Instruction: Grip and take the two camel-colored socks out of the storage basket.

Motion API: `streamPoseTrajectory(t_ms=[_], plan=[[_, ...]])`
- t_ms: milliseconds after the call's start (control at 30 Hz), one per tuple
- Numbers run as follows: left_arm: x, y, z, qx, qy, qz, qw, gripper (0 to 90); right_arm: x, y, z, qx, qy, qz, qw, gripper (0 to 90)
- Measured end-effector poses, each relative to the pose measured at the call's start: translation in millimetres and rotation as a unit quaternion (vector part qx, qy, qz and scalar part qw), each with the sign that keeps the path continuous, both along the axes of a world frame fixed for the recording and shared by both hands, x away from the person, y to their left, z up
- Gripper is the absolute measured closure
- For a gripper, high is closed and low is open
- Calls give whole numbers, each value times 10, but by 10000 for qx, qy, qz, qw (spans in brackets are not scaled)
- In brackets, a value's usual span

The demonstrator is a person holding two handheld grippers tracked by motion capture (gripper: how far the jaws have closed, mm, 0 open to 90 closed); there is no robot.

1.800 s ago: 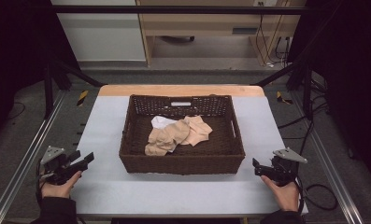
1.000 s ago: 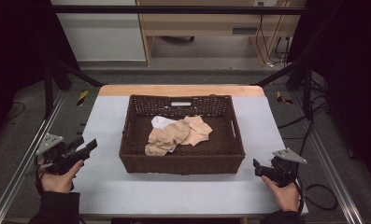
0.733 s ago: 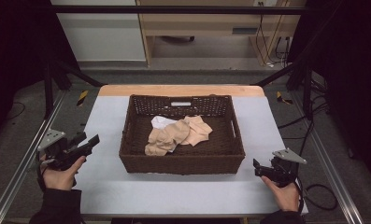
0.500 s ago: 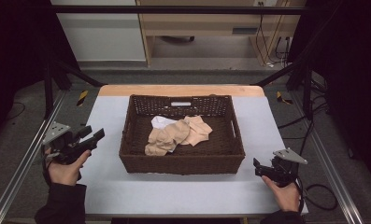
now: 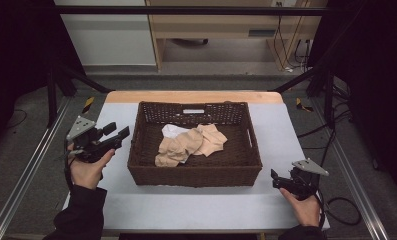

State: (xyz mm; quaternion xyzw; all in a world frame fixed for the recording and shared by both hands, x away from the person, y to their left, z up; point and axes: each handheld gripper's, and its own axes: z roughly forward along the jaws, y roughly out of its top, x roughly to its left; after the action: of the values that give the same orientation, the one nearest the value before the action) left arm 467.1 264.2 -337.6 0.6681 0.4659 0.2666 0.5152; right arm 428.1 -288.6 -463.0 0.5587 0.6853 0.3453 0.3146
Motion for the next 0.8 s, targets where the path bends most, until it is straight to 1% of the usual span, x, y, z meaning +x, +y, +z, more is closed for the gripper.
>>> streamPoseTrajectory(t_ms=[33,167,233,333,400,433,467,633,767,800], plan=[[0,0,0,0,0,0,10000,453,0,0,0,0,0,0,10000,58],[50,-89,6,8,24,-75,10000,457,4,2,-2,-3,1,-6,10000,57],[94,-170,6,92,49,-129,9999,458,6,0,-5,-45,-20,-12,10000,57],[129,-225,9,88,67,-178,9998,458,5,-4,-1,-25,-21,-22,10000,57],[155,-266,8,125,80,-194,9997,458,2,-4,0,-12,-22,-33,10000,57],[183,-304,8,160,119,-211,9996,457,3,-2,0,-17,-29,-37,10000,57],[199,-325,8,164,147,-217,9995,455,4,-3,0,-20,-25,-25,10000,57],[267,-399,0,196,150,-207,9995,458,8,3,0,-20,-34,-34,10000,57],[338,-497,-16,325,139,-213,9991,469,11,-4,-1,-8,-36,-37,10000,57],[338,-497,-16,325,139,-213,9991,471,11,-4,0,2,-32,-36,10000,58]])
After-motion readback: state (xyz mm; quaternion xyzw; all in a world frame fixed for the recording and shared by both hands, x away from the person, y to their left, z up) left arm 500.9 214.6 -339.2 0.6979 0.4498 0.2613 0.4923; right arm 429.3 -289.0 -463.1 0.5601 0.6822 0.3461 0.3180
